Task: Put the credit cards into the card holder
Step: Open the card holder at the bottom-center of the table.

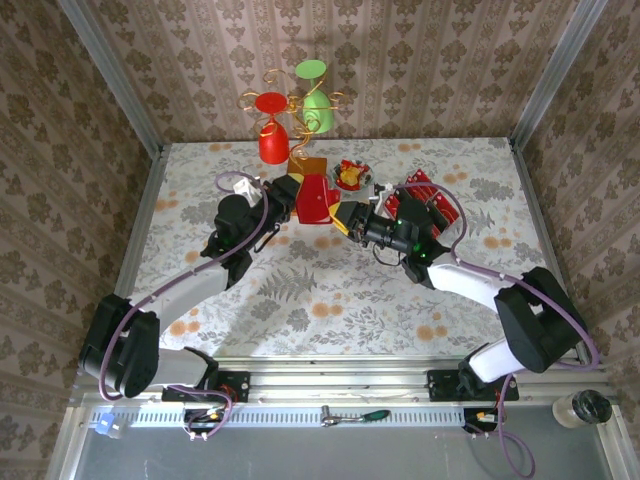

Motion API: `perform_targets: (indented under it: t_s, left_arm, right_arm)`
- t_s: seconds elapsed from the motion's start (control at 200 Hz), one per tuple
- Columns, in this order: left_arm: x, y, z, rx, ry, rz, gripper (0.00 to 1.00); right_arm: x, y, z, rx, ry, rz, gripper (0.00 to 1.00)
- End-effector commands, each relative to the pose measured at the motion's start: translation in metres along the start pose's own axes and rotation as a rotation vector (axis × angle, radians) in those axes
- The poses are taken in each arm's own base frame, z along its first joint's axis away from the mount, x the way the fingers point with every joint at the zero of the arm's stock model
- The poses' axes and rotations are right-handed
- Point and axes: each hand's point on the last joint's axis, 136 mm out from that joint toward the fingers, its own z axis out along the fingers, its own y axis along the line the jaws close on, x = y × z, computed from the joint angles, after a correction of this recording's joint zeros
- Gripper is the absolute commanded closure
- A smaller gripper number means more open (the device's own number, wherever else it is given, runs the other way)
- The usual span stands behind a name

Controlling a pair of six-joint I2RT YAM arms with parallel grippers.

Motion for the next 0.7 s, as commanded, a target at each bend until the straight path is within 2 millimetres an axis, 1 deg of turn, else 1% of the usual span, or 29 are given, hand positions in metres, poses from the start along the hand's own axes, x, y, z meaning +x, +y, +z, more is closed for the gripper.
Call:
perform_targets:
  t_s: [0.0, 0.065, 0.23, 0.365, 0.475, 0.57, 0.61, 0.695]
  left_arm:
    - [0.008, -0.015, 0.003, 0.057, 0.027, 0.010, 1.00]
    - [0.009, -0.015, 0.003, 0.059, 0.028, 0.009, 1.00]
    - [0.010, -0.012, 0.003, 0.054, 0.029, 0.006, 1.00]
    - [0.012, -0.006, 0.003, 0.041, 0.033, 0.007, 1.00]
    - [0.014, 0.002, 0.002, 0.020, 0.040, 0.013, 1.00]
    - [0.014, 0.010, 0.001, -0.005, 0.047, 0.036, 0.73]
    - [0.015, 0.014, -0.001, -0.018, 0.049, 0.051, 0.59]
    - [0.015, 0.024, -0.005, -0.056, 0.058, 0.083, 0.45]
  right_arm:
    - [0.001, 0.017, 0.002, -0.079, 0.014, -0.018, 0.73]
    - [0.001, 0.019, 0.002, -0.091, 0.017, -0.017, 0.78]
    - [-0.001, 0.024, -0.001, -0.123, 0.014, -0.011, 1.00]
    - [-0.003, 0.024, -0.004, -0.128, 0.009, -0.005, 1.00]
    - [-0.003, 0.019, -0.008, -0.116, 0.002, 0.002, 1.00]
    - [-0.001, 0.011, -0.011, -0.100, 0.002, 0.009, 1.00]
    - [0.000, 0.008, -0.013, -0.095, 0.003, 0.009, 1.00]
    - [0.002, 0.002, -0.016, -0.084, 0.001, 0.010, 1.00]
